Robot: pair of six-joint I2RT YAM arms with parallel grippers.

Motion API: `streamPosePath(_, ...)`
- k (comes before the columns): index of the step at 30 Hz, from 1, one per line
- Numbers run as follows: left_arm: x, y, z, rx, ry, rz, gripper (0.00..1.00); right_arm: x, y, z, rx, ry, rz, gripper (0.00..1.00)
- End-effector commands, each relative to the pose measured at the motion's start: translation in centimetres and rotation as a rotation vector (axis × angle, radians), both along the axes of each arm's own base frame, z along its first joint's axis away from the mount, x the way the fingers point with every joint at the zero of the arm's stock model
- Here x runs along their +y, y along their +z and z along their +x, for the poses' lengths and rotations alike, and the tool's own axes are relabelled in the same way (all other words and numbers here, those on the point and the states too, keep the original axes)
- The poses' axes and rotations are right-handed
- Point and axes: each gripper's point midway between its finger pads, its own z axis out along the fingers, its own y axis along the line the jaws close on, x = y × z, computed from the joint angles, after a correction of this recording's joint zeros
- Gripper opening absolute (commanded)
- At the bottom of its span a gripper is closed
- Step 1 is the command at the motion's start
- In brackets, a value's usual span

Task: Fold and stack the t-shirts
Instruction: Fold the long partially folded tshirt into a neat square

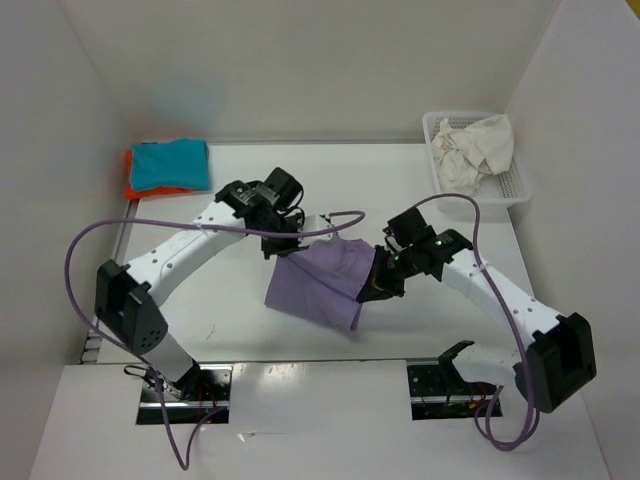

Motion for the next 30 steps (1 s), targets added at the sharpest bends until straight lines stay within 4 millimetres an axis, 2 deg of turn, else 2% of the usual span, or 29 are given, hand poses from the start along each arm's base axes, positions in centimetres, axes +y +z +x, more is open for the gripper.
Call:
streamPosePath(1,-1.6,0.2,5.0,-0.095,0.054,-0.041,0.0,-1.0,-0.1,2.1,-0.043,0.071,-0.011,0.0)
streamPosePath(3,-1.8,0.7,7.5,-0.129,0.104,-0.063,0.0,-1.2,-0.1,3.3,-0.063,0.08,-0.019,0.0)
streamPosePath(4,-2.2,-0.2,8.1,-0.109,0.112,-0.052,0.0,-1.6,-0.5,4.5,-0.068,0.058,-0.03,0.0)
streamPosePath(6,-2.3,0.6,10.3,-0.144,0.151,-0.083,0.0,-2.1,-1.1,5.5,-0.072,0.045,-0.037,0.0)
streamPosePath(8,-2.4,0.2,11.4,-0.153,0.183,-0.09,0.0,-2.4,-1.3,7.2,-0.084,0.025,-0.038,0.0)
streamPosePath(9,-2.5,0.7,11.9,-0.175,0.188,-0.097,0.0,-2.3,-1.6,7.5,-0.078,0.025,-0.04,0.0)
streamPosePath(10,-2.7,-0.1,12.3,-0.163,0.196,-0.093,0.0,-2.7,-1.6,8.3,-0.084,0.009,-0.043,0.0)
streamPosePath(11,-2.5,-0.1,12.8,-0.165,0.206,-0.094,0.0,-2.5,-1.8,9.1,-0.095,0.009,-0.039,0.0)
streamPosePath(14,-3.2,-0.8,13.7,-0.158,0.24,-0.111,0.0,-3.4,-2.6,11.0,-0.091,-0.033,-0.035,0.0)
streamPosePath(16,-3.0,-1.3,14.3,-0.154,0.261,-0.113,0.0,-3.8,-2.6,12.1,-0.103,-0.047,-0.017,0.0)
streamPosePath(18,-2.8,-2.5,14.8,-0.136,0.279,-0.104,0.0,-3.7,-3.4,12.9,-0.089,-0.045,-0.005,0.0)
streamPosePath(19,-2.9,-2.4,15.0,-0.143,0.279,-0.109,0.0,-3.9,-4.2,13.3,-0.068,-0.042,-0.006,0.0)
streamPosePath(20,-3.1,-3.4,15.3,-0.134,0.279,-0.102,0.0,-3.9,-4.7,13.5,-0.062,-0.042,-0.008,0.0)
streamPosePath(21,-3.1,-4.2,15.1,-0.115,0.288,-0.093,0.0,-4.2,-4.8,14.3,-0.07,-0.057,-0.006,0.0)
streamPosePath(22,-3.3,-3.9,15.6,-0.133,0.288,-0.108,0.0,-4.8,-5.5,14.8,-0.062,-0.068,-0.012,0.0)
streamPosePath(23,-3.1,-4.6,16.0,-0.124,0.307,-0.106,0.0,-5.1,-5.8,15.2,-0.06,-0.079,-0.013,0.0)
streamPosePath(26,-3.3,-6.2,17.1,-0.12,0.335,-0.115,0.04,-6.3,-6.4,17.3,-0.084,-0.125,-0.009,0.09)
streamPosePath(28,-2.8,-6.7,18.4,-0.133,0.378,-0.128,0.08,-6.9,-6.9,18.7,-0.108,-0.147,-0.006,0.2)
streamPosePath(29,-3.0,-7.7,18.7,-0.125,0.379,-0.121,0.13,-7.3,-7.6,19.5,-0.097,-0.169,-0.006,0.27)
streamPosePath(30,-3.4,-7.6,19.3,-0.138,0.387,-0.138,0.29,-7.2,-7.9,20.1,-0.113,-0.17,-0.003,0.37)
